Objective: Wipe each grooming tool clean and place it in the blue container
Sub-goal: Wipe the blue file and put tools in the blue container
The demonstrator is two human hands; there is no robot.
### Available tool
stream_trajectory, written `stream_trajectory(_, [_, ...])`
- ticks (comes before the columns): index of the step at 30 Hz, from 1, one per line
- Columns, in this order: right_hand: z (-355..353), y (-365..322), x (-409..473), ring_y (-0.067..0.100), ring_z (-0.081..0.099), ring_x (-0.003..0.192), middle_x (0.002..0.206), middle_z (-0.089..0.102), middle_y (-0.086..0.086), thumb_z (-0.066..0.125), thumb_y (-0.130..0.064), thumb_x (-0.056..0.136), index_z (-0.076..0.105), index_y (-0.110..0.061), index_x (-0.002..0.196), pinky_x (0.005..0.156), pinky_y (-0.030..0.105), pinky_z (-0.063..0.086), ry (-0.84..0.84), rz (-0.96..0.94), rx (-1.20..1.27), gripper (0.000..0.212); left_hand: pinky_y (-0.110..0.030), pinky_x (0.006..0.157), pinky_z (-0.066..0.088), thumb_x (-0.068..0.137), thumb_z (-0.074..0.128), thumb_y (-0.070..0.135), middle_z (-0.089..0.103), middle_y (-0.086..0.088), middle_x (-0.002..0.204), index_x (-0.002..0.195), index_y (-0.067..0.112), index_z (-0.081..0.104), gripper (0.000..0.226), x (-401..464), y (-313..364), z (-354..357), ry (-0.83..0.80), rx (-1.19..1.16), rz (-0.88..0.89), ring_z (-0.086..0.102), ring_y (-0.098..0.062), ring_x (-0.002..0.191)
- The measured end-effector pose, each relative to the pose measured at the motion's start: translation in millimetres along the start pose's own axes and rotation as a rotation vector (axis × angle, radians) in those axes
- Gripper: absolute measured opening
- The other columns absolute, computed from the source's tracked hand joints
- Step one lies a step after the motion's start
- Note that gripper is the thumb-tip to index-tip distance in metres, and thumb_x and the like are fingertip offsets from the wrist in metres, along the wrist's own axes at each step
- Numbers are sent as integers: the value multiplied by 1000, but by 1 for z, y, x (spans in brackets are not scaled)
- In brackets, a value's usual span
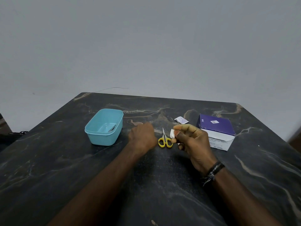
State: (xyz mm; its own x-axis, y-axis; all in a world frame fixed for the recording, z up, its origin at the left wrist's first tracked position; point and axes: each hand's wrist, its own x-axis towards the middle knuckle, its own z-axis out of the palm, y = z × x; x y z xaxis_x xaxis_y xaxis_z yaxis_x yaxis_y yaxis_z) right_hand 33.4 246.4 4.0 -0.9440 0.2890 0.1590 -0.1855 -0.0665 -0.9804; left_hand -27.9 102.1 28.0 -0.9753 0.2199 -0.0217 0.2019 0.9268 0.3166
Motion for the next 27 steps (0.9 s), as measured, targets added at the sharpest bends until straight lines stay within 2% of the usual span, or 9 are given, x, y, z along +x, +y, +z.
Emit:
stream_trajectory(3, [-1,2,-2,17,61,59,67,68,10,60,3,90,69,-5,100,46,18,42,-21,-16,-16,16,-33,78,57,92,61,21,66,-11,103,109,7,58,23,2,-3,-2,-33,-65,6,66,-23,85])
stream_trajectory(5, [0,2,-2,19,60,60,66,67,12,60,2,90,69,-3,99,47,19,43,-28,-26,-38,14,-34,78,57,92,61,20,66,-11,102,108,8,57,20,0,-5,-2,-33,-94,22,65,-23,82])
stream_trajectory(8, [1,2,-1,21,63,60,66,70,15,64,1,89,69,0,96,46,19,45,-31,-26,-62,9,-37,72,59,91,59,17,66,-12,84,87,7,59,11,0,-15,2,34,-200,37,64,-24,68])
stream_trajectory(11, [2,2,-1,19,65,58,66,71,15,64,1,88,67,1,94,46,19,45,-13,-14,-70,6,-33,52,57,93,61,16,64,-11,63,76,6,65,20,-2,-22,9,23,-615,47,60,-22,48])
stream_trajectory(13, [2,2,0,16,66,56,66,71,14,63,2,89,66,1,92,44,18,45,16,-9,-64,4,-29,46,52,92,65,17,62,-10,63,83,7,66,13,-8,-22,10,-69,-898,47,56,-16,46])
stream_trajectory(15, [2,2,1,15,68,56,68,72,13,62,2,90,65,0,91,44,18,45,51,-10,-49,5,-30,46,53,91,67,15,62,-13,69,91,1,66,14,-14,-20,11,-158,-1045,78,56,-15,48])
stream_trajectory(21, [-1,1,3,16,72,67,81,75,13,63,0,90,67,0,95,47,21,49,124,-24,-31,7,-28,45,54,90,68,13,66,-6,64,97,-5,65,20,-23,-12,13,-216,-1178,153,57,-14,48])
stream_trajectory(27, [0,0,2,18,73,70,80,75,10,63,-2,90,67,-7,91,49,21,49,111,-23,-18,7,-30,47,55,90,67,14,65,-14,71,92,0,66,14,-22,-14,15,-183,-1123,143,57,-15,48])
